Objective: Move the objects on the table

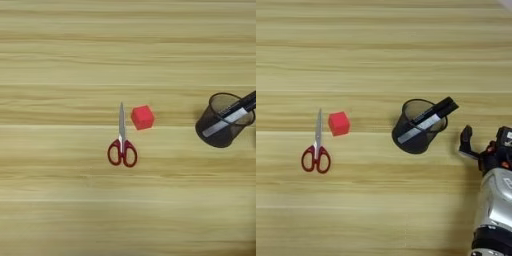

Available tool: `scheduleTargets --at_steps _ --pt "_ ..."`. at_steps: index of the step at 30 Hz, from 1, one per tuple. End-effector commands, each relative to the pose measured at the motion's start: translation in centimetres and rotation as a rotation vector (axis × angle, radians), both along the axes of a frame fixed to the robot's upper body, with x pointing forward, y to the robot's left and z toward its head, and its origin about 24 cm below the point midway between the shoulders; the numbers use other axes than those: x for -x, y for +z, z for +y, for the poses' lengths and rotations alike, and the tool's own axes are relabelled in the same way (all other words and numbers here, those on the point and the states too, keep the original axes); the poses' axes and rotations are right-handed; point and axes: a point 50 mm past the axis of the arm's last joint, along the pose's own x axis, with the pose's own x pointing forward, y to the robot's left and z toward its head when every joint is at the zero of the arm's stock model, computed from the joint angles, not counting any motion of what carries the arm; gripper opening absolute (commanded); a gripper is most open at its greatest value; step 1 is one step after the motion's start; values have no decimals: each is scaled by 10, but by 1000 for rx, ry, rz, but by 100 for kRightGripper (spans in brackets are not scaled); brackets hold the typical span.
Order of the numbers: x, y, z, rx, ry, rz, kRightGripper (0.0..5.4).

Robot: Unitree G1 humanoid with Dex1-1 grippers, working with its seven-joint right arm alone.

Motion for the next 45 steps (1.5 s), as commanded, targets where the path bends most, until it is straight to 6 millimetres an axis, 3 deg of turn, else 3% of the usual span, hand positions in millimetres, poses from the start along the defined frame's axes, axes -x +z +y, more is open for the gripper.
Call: scheduleTargets --at_steps 1,16,45 --pt "-17 37 -13 105 51 -101 538" --pt "-27 25 -11 92 144 -86 538" --pt "-50 17 36 120 404 -104 538"
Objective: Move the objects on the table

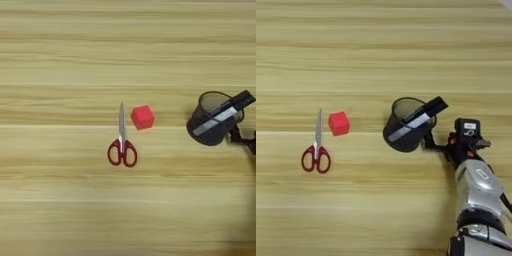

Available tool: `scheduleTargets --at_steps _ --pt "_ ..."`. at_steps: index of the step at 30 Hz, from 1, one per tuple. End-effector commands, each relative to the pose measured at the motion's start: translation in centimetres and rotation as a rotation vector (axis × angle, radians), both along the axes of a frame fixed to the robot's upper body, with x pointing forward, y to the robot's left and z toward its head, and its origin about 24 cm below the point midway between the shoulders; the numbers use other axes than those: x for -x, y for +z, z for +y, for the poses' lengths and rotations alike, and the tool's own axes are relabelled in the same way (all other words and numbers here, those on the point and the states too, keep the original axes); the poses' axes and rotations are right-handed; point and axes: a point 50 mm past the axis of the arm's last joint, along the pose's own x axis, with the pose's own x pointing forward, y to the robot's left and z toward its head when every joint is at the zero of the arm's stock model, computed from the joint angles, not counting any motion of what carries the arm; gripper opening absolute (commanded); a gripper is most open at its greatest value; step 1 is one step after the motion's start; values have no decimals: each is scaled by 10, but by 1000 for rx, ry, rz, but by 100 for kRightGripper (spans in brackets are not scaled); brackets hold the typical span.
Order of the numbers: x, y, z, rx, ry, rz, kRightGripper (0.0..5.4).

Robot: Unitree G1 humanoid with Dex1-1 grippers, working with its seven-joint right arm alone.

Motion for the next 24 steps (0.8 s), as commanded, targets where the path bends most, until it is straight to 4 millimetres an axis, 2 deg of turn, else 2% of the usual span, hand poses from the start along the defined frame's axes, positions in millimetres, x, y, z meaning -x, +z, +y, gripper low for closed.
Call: scheduleTargets --at_steps 1,15,24 --pt "-19 37 1 84 59 -134 538" --pt "-13 33 20 118 221 -139 538" --pt "-6 31 20 124 241 -128 538"
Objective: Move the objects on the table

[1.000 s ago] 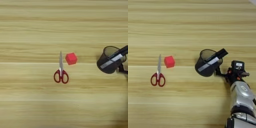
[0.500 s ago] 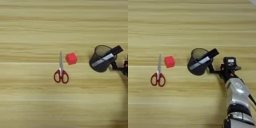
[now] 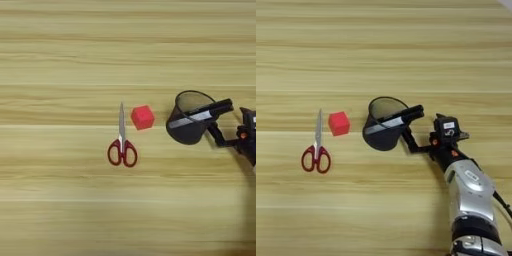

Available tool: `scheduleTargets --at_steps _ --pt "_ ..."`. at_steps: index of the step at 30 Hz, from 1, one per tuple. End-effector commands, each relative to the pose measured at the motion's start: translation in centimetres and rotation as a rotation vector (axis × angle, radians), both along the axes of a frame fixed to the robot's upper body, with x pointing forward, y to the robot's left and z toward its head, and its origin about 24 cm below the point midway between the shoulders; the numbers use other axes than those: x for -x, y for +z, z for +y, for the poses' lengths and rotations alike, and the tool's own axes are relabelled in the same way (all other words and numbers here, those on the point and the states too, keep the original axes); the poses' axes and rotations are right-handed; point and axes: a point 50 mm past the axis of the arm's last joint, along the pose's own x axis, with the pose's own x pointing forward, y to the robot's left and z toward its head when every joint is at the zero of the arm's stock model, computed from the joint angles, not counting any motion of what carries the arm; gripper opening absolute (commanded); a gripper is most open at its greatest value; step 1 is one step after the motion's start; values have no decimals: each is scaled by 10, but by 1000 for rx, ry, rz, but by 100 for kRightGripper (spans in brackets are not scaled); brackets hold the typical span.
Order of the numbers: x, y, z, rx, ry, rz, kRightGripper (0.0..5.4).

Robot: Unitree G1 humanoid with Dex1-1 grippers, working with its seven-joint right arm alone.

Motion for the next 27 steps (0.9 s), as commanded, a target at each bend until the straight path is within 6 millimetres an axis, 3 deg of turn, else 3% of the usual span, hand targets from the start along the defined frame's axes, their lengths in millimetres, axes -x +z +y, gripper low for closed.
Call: scheduleTargets --at_steps 1,7,13,20,27 --pt "-10 30 -6 63 9 -108 538" --pt "-6 29 -2 85 33 -101 538" --pt "-10 34 -23 93 -146 -94 538" --pt "-16 33 -30 102 -236 -81 538" --pt "-19 33 -26 89 -220 -91 538"
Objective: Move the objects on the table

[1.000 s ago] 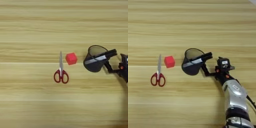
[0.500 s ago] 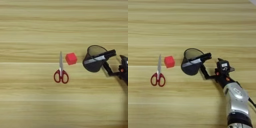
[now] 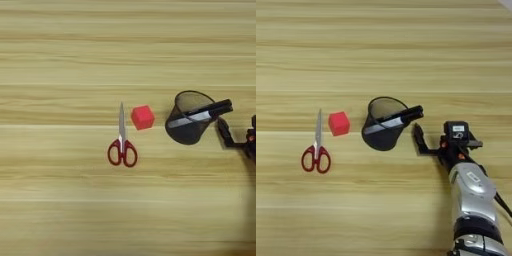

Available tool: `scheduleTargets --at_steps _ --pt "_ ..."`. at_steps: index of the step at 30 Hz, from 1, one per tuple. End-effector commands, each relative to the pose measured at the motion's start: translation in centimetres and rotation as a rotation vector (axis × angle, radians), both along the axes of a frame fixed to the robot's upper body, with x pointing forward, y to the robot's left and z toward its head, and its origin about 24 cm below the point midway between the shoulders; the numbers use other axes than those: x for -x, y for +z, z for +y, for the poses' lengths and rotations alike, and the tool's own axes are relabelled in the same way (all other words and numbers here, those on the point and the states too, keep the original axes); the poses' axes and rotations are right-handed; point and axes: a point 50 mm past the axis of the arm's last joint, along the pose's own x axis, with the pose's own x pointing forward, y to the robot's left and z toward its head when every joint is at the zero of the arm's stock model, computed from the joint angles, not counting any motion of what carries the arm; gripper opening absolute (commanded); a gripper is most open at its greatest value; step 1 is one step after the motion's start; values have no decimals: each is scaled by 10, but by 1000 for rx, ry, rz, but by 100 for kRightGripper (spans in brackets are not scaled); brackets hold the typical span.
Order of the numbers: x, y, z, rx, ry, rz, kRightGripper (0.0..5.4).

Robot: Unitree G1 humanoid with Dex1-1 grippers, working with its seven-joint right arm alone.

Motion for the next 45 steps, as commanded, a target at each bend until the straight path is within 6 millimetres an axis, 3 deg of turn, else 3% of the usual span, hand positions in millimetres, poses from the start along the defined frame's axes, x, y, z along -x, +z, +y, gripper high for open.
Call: scheduleTargets --at_steps 1,11,28,35,45 --pt "-21 41 -9 74 12 -137 538" --pt "-25 39 15 79 117 -151 538" --pt "-26 31 39 71 197 -127 538" --pt "-13 33 23 97 55 -127 538" --pt "3 44 18 137 -47 -136 538"
